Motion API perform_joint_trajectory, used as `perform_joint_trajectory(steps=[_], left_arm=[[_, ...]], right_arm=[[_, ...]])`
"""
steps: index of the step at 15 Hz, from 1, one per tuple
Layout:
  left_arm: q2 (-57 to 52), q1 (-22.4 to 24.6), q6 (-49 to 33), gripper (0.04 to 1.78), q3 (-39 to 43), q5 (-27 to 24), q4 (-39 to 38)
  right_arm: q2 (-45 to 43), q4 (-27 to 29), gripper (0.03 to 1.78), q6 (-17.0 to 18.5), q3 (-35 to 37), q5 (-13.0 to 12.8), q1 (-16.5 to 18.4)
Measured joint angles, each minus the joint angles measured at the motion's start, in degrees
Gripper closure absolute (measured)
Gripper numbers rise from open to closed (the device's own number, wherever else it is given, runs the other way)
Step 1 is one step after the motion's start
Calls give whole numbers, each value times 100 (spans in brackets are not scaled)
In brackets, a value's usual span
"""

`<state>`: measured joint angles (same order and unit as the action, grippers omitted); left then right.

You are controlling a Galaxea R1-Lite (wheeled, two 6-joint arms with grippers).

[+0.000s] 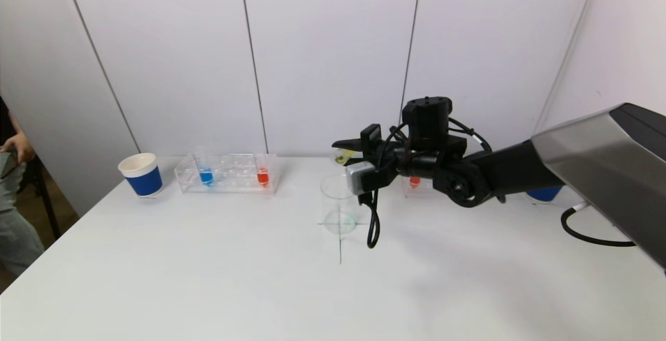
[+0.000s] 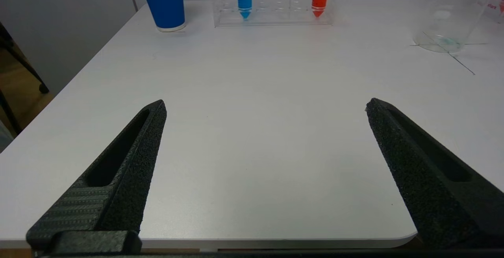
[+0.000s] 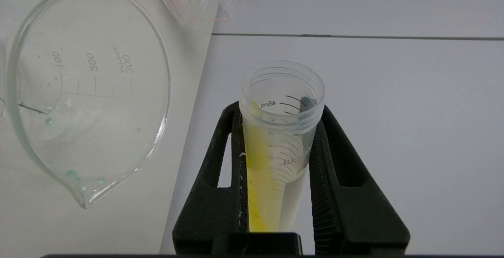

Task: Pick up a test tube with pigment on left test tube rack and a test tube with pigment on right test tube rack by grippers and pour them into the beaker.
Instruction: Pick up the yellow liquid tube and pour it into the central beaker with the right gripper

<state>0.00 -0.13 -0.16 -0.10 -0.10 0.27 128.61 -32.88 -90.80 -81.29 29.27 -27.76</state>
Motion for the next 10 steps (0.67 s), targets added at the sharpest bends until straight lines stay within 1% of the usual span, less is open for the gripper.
perform_joint_trajectory(steps=[3,5,10], left_arm=[[0,0,2,5,0,0,0],[0,2,0,5,0,0,2],[0,0,0,5,0,2,0]], right_arm=[[35,-17,131,-101,1,52,41],[50,-48,131,-113,-7,101,50],[77,-111,131,-113,-7,110,52]])
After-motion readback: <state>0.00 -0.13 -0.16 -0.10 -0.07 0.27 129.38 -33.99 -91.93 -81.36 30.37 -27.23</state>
